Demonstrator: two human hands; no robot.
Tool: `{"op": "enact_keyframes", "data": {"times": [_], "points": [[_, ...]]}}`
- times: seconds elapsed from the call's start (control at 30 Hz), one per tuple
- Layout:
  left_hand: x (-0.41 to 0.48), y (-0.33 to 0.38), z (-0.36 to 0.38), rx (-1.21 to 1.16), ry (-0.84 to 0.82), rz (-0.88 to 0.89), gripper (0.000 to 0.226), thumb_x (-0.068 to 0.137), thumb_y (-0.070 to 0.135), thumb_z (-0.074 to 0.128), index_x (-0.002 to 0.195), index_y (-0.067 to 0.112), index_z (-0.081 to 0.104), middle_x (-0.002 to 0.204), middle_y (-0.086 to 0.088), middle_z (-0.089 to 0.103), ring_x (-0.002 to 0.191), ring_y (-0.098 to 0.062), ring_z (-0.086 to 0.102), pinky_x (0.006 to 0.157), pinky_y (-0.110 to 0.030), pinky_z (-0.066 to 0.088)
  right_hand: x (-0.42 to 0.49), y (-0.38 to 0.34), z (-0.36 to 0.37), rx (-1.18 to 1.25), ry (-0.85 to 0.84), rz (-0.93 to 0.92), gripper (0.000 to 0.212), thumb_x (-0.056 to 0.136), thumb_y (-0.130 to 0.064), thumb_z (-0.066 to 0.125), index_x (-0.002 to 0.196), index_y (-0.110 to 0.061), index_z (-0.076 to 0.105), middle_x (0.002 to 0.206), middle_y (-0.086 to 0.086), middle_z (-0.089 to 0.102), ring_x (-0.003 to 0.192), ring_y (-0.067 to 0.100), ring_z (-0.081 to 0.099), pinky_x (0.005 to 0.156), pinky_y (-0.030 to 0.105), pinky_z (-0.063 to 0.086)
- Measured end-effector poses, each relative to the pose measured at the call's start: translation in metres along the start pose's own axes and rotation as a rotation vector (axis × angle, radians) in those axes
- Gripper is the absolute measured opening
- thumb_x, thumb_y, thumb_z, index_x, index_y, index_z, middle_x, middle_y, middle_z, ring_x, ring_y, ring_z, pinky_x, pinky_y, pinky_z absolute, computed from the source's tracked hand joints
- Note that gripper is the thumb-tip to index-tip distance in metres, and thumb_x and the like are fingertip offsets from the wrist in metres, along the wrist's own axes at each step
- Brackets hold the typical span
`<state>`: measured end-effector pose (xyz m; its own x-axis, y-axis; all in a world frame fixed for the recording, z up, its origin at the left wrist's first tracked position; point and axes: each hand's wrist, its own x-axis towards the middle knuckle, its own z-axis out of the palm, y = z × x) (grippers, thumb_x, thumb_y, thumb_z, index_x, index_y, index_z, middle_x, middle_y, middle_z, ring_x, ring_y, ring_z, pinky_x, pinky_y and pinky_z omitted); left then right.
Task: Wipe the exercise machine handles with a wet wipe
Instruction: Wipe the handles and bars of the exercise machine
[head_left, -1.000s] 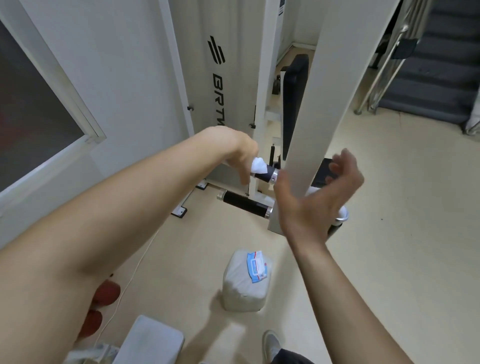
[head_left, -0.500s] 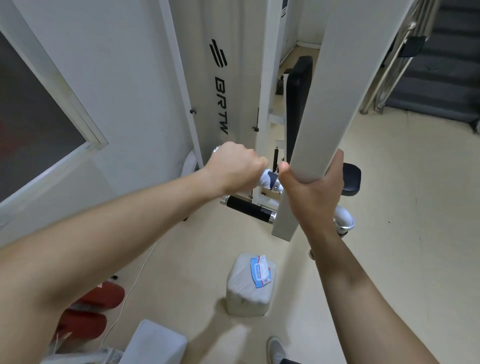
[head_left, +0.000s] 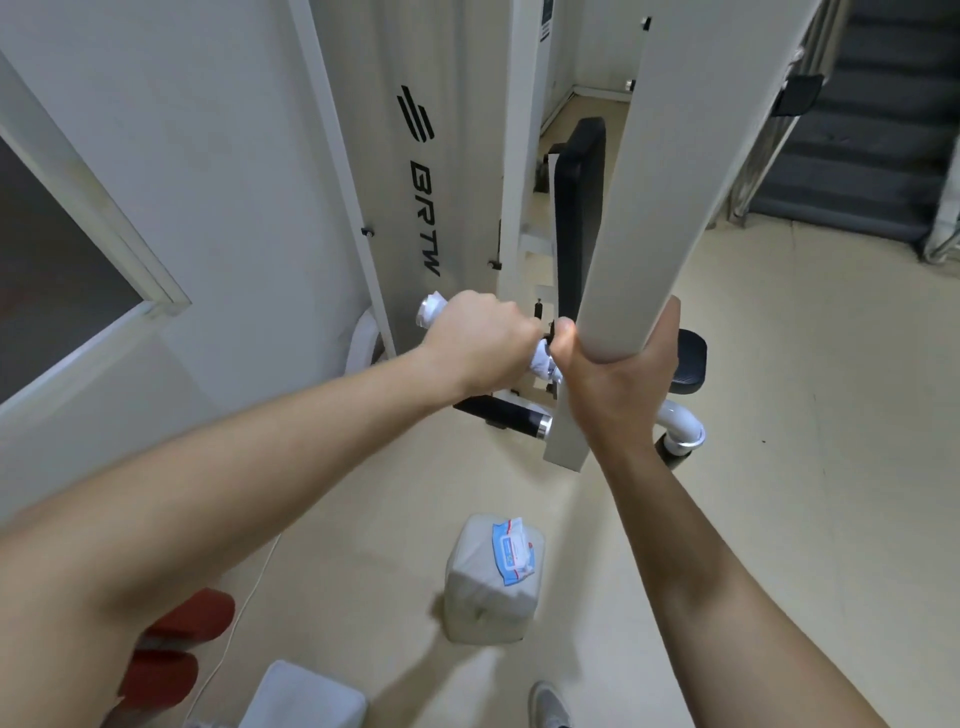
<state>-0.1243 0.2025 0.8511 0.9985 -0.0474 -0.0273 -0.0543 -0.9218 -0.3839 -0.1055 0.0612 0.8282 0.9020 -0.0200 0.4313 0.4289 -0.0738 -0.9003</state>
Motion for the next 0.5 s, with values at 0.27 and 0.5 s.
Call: {"op": "enact_keyframes", "data": {"times": [0.27, 0.5], "points": [[0.032, -0.01, -0.015, -0.528, -0.782, 0.072, 0.016, 0.083, 0.016, 0.065, 0.086, 0.003, 0.056, 0.055, -0.005, 0.054, 0.045, -0.02, 0.045, 0.047, -0.026, 0.035, -0.013, 0.001, -0.001, -0.008, 0.019, -0.033, 0.047, 0.066, -0.016, 0.08, 0.095, -0.02, 0.044, 0.073, -0.029, 0.055, 0.062, 0.0, 0.053, 0.058, 0.008, 0.038], [0.005, 0.003, -0.008, -0.073, -0.049, 0.062, 0.026, 0.081, 0.021, 0.056, 0.072, 0.017, 0.032, 0.066, 0.0, 0.053, 0.057, -0.025, 0.052, 0.053, -0.03, 0.037, -0.005, -0.001, 0.006, -0.007, 0.01, -0.002, 0.045, 0.067, -0.016, 0.079, 0.094, -0.019, 0.043, 0.068, -0.03, 0.053, 0.058, 0.001, 0.05, 0.057, 0.014, 0.039]]}}
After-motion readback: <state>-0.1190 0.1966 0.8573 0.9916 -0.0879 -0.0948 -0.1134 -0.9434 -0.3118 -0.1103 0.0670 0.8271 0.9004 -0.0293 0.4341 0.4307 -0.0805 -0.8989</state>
